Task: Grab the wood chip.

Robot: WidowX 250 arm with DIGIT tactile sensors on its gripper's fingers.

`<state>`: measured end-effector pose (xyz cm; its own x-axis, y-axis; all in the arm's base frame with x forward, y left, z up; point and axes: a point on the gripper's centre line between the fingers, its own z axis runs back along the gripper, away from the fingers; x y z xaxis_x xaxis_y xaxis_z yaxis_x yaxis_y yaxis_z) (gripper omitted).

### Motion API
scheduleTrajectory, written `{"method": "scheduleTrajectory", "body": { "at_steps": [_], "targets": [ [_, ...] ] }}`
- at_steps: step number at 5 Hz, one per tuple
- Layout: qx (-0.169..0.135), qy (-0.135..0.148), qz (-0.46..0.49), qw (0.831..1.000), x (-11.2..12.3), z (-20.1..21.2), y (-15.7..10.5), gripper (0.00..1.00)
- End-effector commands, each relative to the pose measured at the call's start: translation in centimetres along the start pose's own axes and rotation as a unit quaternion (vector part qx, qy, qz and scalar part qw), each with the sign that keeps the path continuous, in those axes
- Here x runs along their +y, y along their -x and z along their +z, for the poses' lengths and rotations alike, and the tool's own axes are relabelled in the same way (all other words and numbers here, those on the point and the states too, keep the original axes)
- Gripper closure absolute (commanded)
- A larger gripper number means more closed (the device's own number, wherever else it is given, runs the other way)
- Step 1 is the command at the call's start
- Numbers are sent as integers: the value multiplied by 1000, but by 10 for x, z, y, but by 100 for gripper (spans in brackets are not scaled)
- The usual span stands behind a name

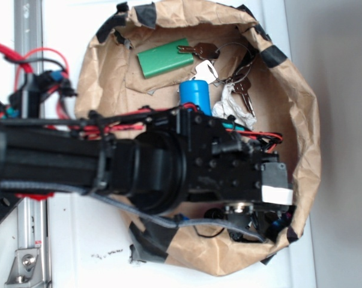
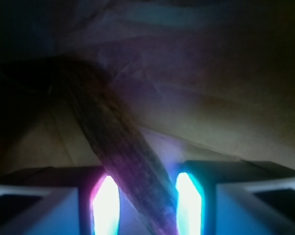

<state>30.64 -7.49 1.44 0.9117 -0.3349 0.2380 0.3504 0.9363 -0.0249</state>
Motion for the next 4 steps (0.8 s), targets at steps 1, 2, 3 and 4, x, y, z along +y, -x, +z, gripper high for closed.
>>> {"method": "scheduleTrajectory", "body": {
  "at_steps": [1, 2, 3, 4],
  "targets": [
    [40, 18, 33, 998, 14, 65, 40, 100],
    [75, 64, 79, 992, 34, 101, 54, 100],
    [72, 64, 91, 991, 40, 113, 54, 100],
    [117, 45, 157, 980, 43, 138, 58, 100]
  ]
}}
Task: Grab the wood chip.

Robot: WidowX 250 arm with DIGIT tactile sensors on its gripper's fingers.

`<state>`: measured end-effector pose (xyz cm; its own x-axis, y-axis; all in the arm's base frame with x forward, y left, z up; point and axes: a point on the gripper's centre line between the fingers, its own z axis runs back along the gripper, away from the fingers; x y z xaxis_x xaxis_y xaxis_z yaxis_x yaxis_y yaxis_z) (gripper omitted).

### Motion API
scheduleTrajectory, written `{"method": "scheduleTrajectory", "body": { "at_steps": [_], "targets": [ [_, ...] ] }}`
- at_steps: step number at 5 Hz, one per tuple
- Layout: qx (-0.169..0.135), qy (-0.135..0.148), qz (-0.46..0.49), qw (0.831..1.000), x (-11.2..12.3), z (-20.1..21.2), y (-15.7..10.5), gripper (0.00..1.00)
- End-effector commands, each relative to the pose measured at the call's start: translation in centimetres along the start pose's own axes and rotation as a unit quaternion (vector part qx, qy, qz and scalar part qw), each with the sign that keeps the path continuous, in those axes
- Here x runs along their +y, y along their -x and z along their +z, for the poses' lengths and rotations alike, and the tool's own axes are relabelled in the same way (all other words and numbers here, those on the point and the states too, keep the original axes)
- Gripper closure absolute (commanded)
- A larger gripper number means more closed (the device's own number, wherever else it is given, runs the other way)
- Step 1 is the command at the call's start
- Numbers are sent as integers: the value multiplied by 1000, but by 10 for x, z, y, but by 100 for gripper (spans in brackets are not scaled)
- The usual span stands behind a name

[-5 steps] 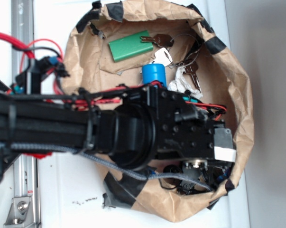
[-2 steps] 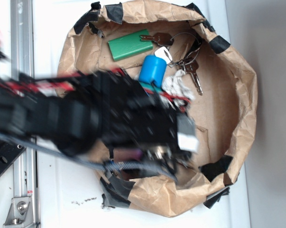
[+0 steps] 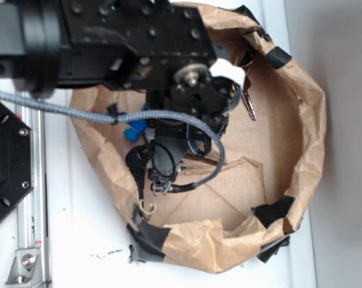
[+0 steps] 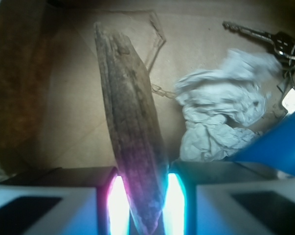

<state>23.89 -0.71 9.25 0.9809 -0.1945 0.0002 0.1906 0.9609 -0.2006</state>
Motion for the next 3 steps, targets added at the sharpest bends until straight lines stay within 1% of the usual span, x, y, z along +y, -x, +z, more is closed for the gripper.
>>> {"method": "scheduleTrajectory", "body": {
  "at_steps": [1, 2, 3],
  "targets": [
    [-9, -80, 124, 989, -17, 62, -4, 100],
    [-28, -90, 124, 988, -21, 74, -3, 100],
    [-38, -101, 128, 986, -20, 64, -10, 100]
  ]
}}
